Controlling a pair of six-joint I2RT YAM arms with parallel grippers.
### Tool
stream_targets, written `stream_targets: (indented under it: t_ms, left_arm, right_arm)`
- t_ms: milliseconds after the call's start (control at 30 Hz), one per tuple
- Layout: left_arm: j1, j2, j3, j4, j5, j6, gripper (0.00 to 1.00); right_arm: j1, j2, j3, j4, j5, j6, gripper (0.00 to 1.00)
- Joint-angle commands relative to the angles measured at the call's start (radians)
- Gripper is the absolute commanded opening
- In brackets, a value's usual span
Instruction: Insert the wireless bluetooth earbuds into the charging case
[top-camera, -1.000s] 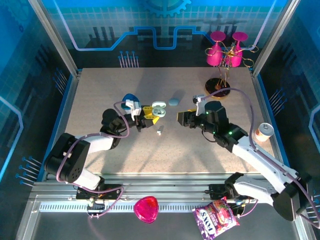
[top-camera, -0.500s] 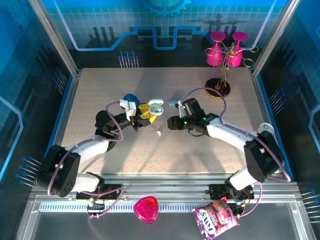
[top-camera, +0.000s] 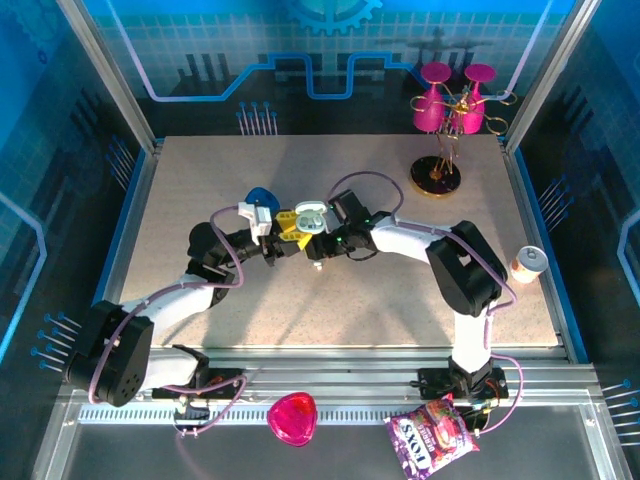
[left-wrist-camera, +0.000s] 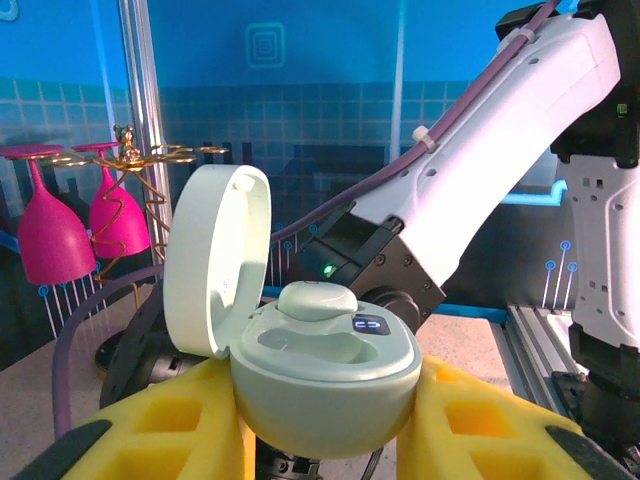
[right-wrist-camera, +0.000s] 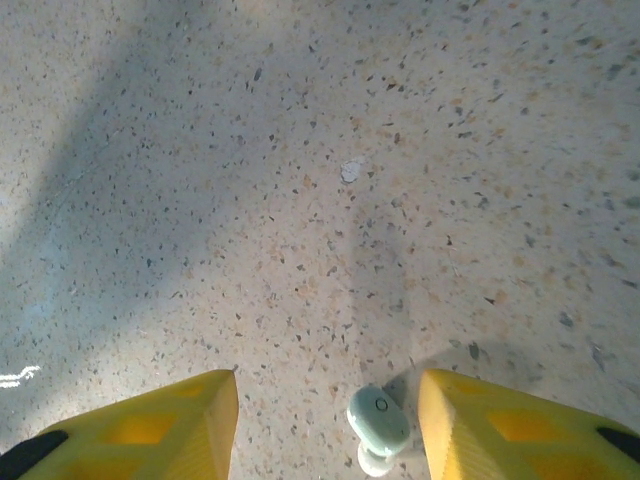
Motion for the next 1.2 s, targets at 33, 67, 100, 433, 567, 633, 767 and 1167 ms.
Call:
stream_targets:
  t_ms: [33, 67, 100, 433, 567, 633, 767, 1167]
  left_arm:
    - [-0.008, -0.007, 0.0, 0.003, -0.008, 0.02, 0.32]
    - [-0.008, -0.004, 0.002, 0.006, -0.008, 0.02, 0.32]
    - [-0.009, -0.002, 0.001, 0.006, -0.007, 0.02, 0.31]
    - [-0.01, -0.005, 0.004, -0.015, -0.006, 0.029, 0.31]
    - [-0.012, 0.007, 0.006, -0.008, -0.005, 0.026, 0.31]
    - [-0.011, 0.011, 0.009, -0.004, -0.002, 0.022, 0.31]
    - [-0.013, 0.012, 0.01, -0.006, -0.002, 0.023, 0.31]
    - [-0.013, 0.016, 0.006, -0.001, -0.005, 0.026, 0.31]
  right_arm:
    - [0.011, 0.062, 0.053, -0.037, -0.062, -0.031, 0.5]
    - [0.014, 0.07, 0.058, -0.036, -0.063, -0.032, 0.49]
    - [0.014, 0.079, 0.062, -0.036, -0.063, -0.032, 0.49]
    - [0.019, 0.066, 0.019, -0.033, -0.088, -0.041, 0.49]
    - [0.023, 0.051, -0.003, -0.039, -0.09, -0.047, 0.49]
    - [0.026, 0.048, -0.01, -0.045, -0.09, -0.049, 0.49]
    - [0.033, 0.03, -0.029, -0.039, -0.093, -0.045, 0.49]
    - [0.034, 0.023, -0.049, -0.023, -0.102, -0.028, 0.38]
